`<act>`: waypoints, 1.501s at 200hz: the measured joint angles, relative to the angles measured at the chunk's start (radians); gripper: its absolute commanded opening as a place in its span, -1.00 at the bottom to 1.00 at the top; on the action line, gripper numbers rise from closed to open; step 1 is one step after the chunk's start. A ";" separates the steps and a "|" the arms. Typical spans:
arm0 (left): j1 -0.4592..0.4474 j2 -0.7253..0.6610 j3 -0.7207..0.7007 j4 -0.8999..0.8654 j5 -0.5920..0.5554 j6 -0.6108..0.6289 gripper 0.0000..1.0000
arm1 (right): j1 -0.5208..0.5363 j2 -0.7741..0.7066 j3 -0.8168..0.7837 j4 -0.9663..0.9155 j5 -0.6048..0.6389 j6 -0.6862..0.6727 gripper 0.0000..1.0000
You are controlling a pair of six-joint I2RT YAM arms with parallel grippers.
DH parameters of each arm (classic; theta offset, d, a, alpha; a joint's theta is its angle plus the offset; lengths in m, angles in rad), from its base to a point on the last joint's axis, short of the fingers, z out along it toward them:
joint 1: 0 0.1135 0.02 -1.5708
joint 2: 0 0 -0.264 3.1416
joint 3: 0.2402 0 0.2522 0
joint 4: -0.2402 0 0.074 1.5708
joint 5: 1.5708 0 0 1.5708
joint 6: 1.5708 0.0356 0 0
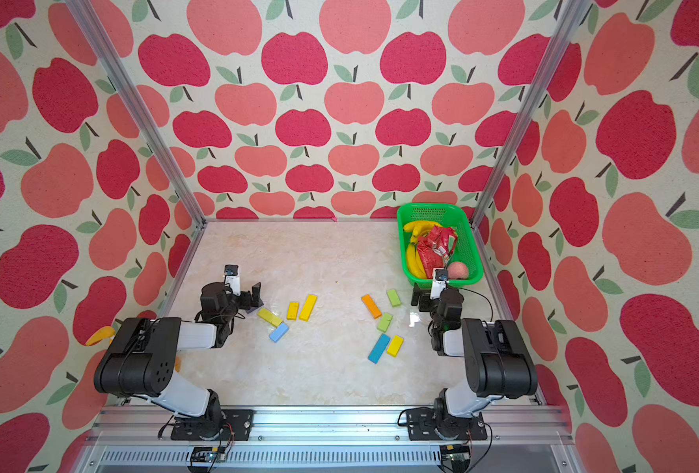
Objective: Assemble the letter p with building blocks
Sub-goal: Adjust the building block at the center of the board.
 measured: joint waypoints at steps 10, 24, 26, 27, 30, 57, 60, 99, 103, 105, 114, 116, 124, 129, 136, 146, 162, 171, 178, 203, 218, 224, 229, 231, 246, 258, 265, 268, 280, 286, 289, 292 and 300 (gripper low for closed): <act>0.000 0.000 0.000 0.000 0.000 0.000 0.96 | 0.000 0.000 0.000 0.000 0.000 0.000 0.99; 0.000 0.000 0.000 0.000 0.000 0.000 0.96 | -0.002 0.000 0.000 0.000 0.000 0.000 0.99; 0.000 0.000 0.000 0.000 0.000 0.000 0.96 | -0.002 0.000 0.000 0.000 0.000 0.000 0.98; 0.000 0.000 0.000 0.000 0.000 0.000 0.96 | -0.002 0.000 0.000 0.000 0.000 0.000 0.99; 0.000 0.000 0.000 0.000 0.000 0.000 0.96 | -0.002 0.000 0.000 0.000 0.000 0.000 0.99; 0.000 0.000 0.000 0.000 0.000 0.000 0.96 | -0.002 0.000 0.000 0.000 0.000 0.000 0.99; 0.000 0.000 0.000 0.000 0.000 0.000 0.96 | -0.002 0.000 0.000 0.000 0.000 0.000 0.99; 0.000 0.000 0.000 0.000 0.000 0.000 0.96 | -0.002 0.000 0.000 0.000 0.000 0.000 0.99; 0.000 0.000 0.000 0.000 0.000 0.000 0.96 | -0.002 0.000 0.000 0.000 0.000 0.000 0.99; 0.000 0.000 0.000 0.000 0.000 0.000 0.96 | -0.002 0.000 0.000 0.000 0.000 0.000 0.99; 0.000 0.000 0.000 0.000 0.000 0.000 0.96 | -0.002 0.000 0.000 0.000 0.000 0.000 0.99; 0.000 0.000 0.000 0.000 0.000 0.000 0.96 | -0.002 0.000 0.000 0.000 0.000 0.000 0.99; 0.000 0.000 0.000 0.000 0.000 0.000 0.96 | -0.002 0.000 0.000 0.000 0.000 0.000 0.99; 0.000 0.000 0.000 0.000 0.000 0.000 0.96 | -0.002 0.000 0.000 0.000 0.000 0.000 0.99; 0.000 0.000 0.000 0.000 0.000 0.000 0.96 | -0.002 0.000 0.000 0.000 0.000 0.000 0.99; 0.000 0.000 0.000 0.000 0.000 0.000 0.96 | -0.002 0.000 0.000 0.000 0.000 0.000 0.99; 0.000 0.000 0.000 0.000 0.000 0.000 0.96 | -0.002 0.000 0.000 0.000 0.000 0.000 0.99; 0.000 0.000 0.000 0.000 0.000 0.000 0.96 | -0.002 0.000 0.000 0.000 0.000 0.000 0.99; 0.000 0.000 0.000 0.000 0.000 0.000 0.96 | -0.002 0.000 0.000 0.000 0.000 0.000 0.99; 0.000 0.000 0.000 0.000 0.000 0.000 0.96 | -0.002 0.000 0.000 0.000 0.000 0.000 0.99; 0.000 0.000 0.000 0.000 0.001 0.000 0.96 | -0.002 0.000 0.000 0.000 0.000 0.000 0.99; 0.001 0.000 0.002 -0.006 0.003 0.000 0.96 | -0.002 0.000 0.000 0.000 0.000 0.000 0.99; 0.002 0.000 0.004 -0.011 0.008 0.000 0.96 | -0.002 0.000 0.000 0.000 0.000 0.000 0.99; 0.003 0.000 0.005 -0.013 0.009 0.000 0.96 | -0.002 0.000 0.000 0.000 0.000 0.000 0.99; 0.006 -0.001 0.011 -0.032 0.019 0.000 0.96 | 0.000 0.000 0.000 0.000 0.008 0.000 0.99; 0.006 -0.003 0.017 -0.049 0.019 0.000 0.96 | 0.010 -0.010 0.000 -0.008 0.021 0.000 0.99; 0.001 -0.012 0.027 -0.082 0.010 0.001 0.96 | 0.018 -0.022 0.000 -0.024 0.033 -0.003 0.99; -0.003 -0.022 0.037 -0.114 -0.002 0.000 0.96 | 0.024 -0.031 0.000 -0.036 0.039 -0.006 0.99; -0.023 -0.065 0.097 -0.248 -0.036 0.000 0.96 | 0.058 -0.084 0.013 -0.124 0.067 -0.018 0.99; -0.034 -0.091 0.142 -0.314 -0.048 -0.002 0.96 | 0.080 -0.113 0.034 -0.192 0.082 -0.019 0.99; -0.038 -0.102 0.164 -0.343 -0.055 -0.005 0.96 | 0.093 -0.128 0.050 -0.235 0.089 -0.019 0.99; -0.042 -0.113 0.186 -0.367 -0.059 -0.008 0.96 | 0.101 -0.138 0.064 -0.267 0.093 -0.019 0.99; -0.052 -0.141 0.258 -0.432 -0.067 -0.018 0.96 | 0.131 -0.163 0.117 -0.361 0.101 -0.018 0.99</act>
